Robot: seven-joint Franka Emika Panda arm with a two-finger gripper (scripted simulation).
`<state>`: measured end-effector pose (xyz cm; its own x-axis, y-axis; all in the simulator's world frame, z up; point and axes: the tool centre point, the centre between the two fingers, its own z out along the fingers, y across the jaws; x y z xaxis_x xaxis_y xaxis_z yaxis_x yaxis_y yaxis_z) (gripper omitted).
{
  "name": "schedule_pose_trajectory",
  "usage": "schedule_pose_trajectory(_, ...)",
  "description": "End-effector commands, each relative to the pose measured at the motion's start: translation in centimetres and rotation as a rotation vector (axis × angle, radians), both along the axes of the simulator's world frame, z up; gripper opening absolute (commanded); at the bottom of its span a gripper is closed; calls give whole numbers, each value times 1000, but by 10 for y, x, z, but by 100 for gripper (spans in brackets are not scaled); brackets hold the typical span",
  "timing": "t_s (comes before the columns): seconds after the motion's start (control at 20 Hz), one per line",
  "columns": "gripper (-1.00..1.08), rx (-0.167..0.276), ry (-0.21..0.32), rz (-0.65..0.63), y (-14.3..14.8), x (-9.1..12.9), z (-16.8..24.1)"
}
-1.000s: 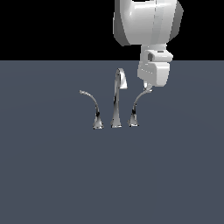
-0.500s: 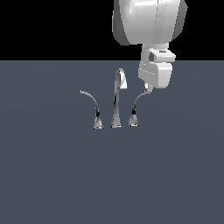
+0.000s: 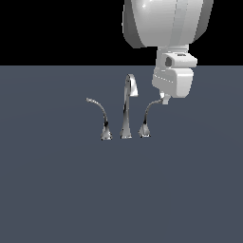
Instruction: Turn on the faucet by rotating a designated handle.
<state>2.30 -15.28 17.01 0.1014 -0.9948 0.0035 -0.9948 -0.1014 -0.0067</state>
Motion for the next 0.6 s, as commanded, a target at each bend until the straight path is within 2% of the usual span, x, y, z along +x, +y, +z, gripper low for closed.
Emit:
schedule_pose_trajectory(0.0,-100,0,1,0,3,-2,0)
schedule_pose_trajectory(0.55,-100,3,6,4,43,-27,0)
